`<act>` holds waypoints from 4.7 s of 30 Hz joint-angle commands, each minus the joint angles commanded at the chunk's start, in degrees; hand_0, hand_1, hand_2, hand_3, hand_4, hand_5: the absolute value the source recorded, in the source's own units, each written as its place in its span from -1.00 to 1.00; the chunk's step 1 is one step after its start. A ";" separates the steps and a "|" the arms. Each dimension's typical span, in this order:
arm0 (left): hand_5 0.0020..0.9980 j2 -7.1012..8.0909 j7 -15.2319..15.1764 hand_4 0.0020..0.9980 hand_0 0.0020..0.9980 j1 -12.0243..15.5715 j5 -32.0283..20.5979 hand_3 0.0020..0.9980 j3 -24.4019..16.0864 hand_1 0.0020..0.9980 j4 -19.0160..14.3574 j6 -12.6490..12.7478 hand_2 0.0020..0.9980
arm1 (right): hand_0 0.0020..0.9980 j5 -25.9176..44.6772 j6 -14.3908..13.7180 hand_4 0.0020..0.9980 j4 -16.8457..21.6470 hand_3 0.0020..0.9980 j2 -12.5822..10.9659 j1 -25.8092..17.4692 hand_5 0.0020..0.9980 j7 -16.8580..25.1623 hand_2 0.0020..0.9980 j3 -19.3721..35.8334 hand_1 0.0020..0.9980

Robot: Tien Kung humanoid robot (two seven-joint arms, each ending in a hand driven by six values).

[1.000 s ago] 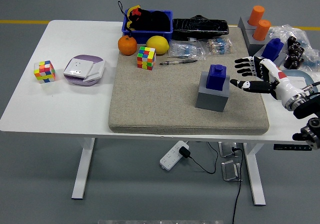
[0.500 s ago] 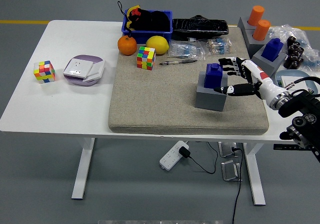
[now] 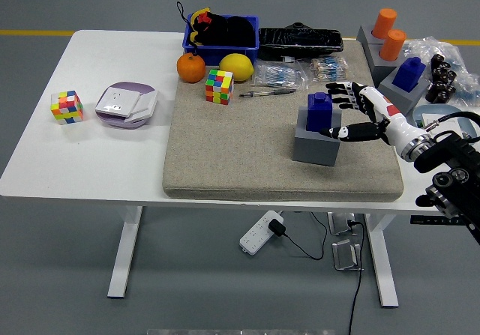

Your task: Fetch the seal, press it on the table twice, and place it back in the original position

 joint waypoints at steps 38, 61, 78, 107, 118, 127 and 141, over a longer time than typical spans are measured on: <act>-0.53 0.18 0.02 0.27 0.44 -0.74 -0.05 0.44 1.11 0.39 -0.18 -0.04 0.37 | 0.51 1.22 -2.21 0.89 -8.07 0.52 2.58 4.82 -1.00 4.76 0.46 -3.77 0.44; -0.52 -0.18 -0.05 0.27 0.44 -0.74 0.14 0.44 1.46 0.39 -0.24 -0.39 0.37 | 0.38 3.41 -3.63 0.76 -9.08 0.47 2.73 3.28 -1.00 6.21 0.37 -6.03 0.34; -0.53 -0.40 -0.09 0.27 0.44 -0.80 0.07 0.44 1.56 0.39 -0.22 -0.46 0.37 | 0.21 1.79 -8.26 0.19 -10.05 0.11 3.18 4.14 -1.00 6.97 0.03 -9.50 0.00; -0.53 -0.50 -0.17 0.28 0.44 -0.62 -0.06 0.45 1.27 0.39 -0.16 -0.50 0.37 | 0.11 -1.88 -9.91 0.29 -0.79 -0.06 0.00 1.58 -1.00 7.11 -0.11 -0.48 -0.12; -0.53 -0.58 -0.19 0.28 0.44 -0.41 -0.10 0.45 1.08 0.39 -0.04 -0.52 0.37 | 0.12 -4.14 -9.39 0.31 0.02 -0.06 -3.26 -3.98 -1.00 6.40 -0.10 7.37 -0.12; -0.53 -0.58 -0.25 0.28 0.44 -0.34 0.14 0.45 0.82 0.39 -0.12 -0.44 0.37 | 0.12 -3.65 -9.37 0.32 -1.71 -0.06 -2.75 -7.45 -1.00 6.75 -0.11 7.83 -0.12; -0.54 -0.75 -0.19 0.28 0.44 -0.27 0.01 0.44 1.39 0.39 -0.08 -0.52 0.37 | 0.11 -1.38 -9.54 0.33 -7.19 -0.06 0.07 -8.02 -1.00 7.75 -0.11 4.46 -0.12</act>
